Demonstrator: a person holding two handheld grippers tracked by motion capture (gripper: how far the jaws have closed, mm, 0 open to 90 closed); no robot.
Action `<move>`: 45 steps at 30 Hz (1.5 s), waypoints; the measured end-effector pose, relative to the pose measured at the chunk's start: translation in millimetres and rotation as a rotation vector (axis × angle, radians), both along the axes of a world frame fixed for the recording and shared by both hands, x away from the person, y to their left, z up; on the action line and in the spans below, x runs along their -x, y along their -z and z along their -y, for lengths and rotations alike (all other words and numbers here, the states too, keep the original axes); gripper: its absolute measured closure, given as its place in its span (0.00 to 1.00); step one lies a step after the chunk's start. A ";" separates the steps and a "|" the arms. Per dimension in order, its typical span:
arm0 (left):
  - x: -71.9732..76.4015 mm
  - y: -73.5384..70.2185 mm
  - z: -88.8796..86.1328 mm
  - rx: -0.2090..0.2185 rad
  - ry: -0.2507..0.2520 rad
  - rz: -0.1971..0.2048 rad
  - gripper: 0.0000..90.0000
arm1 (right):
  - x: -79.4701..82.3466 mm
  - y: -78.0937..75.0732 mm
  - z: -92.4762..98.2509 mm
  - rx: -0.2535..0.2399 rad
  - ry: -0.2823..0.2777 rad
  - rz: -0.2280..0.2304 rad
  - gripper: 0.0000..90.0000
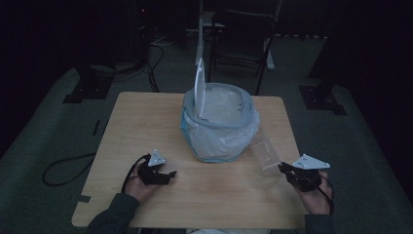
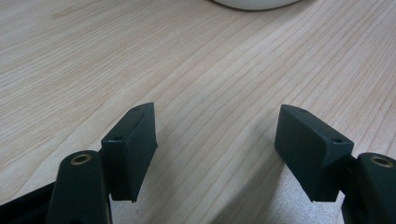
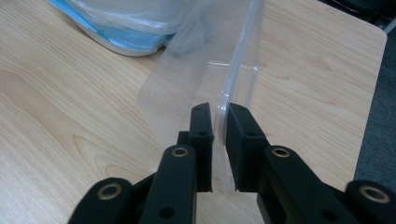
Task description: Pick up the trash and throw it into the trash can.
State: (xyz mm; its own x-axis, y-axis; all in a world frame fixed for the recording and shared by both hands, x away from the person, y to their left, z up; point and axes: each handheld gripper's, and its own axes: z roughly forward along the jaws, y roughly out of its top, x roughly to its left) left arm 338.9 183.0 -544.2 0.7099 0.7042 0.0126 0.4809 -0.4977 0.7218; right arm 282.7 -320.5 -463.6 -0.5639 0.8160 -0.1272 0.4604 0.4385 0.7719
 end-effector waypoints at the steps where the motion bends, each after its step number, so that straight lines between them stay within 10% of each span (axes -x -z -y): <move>1: 0.0 0.0 0.0 0.000 0.000 0.000 0.34 | -0.9 0.3 -1.1 0.000 0.002 0.000 0.92; 27: 0.0 0.0 0.0 0.000 0.000 0.000 0.34 | -37.8 -23.4 8.1 -0.035 0.230 0.071 0.96; 45: 0.0 0.1 0.1 0.002 -0.001 0.001 0.34 | -48.3 -63.1 19.5 -0.092 0.238 0.127 0.96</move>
